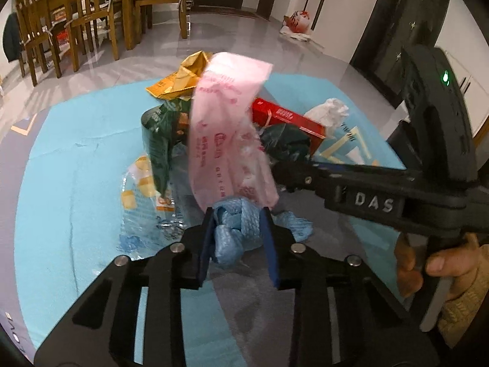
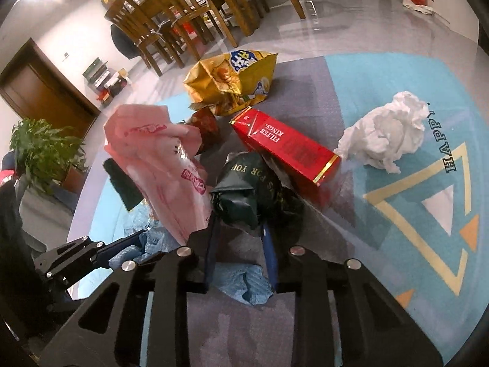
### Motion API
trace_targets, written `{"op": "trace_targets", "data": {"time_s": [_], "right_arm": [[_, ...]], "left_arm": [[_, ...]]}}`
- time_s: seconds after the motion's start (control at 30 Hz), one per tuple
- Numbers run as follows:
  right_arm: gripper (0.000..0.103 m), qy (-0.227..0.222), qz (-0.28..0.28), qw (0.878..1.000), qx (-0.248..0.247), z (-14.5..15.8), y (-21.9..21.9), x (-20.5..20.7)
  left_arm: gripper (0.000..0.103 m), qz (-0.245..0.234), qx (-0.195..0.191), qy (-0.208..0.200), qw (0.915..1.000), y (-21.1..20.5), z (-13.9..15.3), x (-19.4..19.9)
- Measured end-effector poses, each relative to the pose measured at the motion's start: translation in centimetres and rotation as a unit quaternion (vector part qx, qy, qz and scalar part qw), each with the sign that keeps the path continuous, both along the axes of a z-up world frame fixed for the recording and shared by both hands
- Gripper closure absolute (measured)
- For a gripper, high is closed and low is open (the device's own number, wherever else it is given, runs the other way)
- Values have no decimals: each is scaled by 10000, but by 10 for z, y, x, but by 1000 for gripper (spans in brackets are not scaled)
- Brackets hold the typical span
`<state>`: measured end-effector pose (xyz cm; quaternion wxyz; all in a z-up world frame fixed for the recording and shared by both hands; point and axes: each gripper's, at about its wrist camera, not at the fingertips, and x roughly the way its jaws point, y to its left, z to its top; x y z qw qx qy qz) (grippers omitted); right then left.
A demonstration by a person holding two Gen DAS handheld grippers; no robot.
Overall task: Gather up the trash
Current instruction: 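Grasp the blue cloth with the left gripper while the right gripper grasps the dark green bag, then carry the blue cloth and green bag over the bin and open both grippers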
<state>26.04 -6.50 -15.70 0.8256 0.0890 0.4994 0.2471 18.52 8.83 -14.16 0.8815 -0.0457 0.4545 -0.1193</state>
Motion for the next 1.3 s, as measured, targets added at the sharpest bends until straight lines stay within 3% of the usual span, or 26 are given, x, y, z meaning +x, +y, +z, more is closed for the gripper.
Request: {"op": "trace_targets", "data": {"time_s": [0.4,0.87,1.07,1.3], "right_arm": [[78,-359,-46,9985,408,35,-40,-30],[78,-911,-836,9889,830,76,-130,-44],[78,-1123,-1537,9783,819,85,-188,-48],[77,-1400,-2288,9611,664,92,-257,-69]], "left_arm": [[76,-22,-746,-439,9962,6,41,-27],[75,98,-744,-826,9937,-20,68,-28],[75,-74,-680,-1080,9918,-58,87,-23],[75,-778,-765,-1076,9882,-157,107,14]]}}
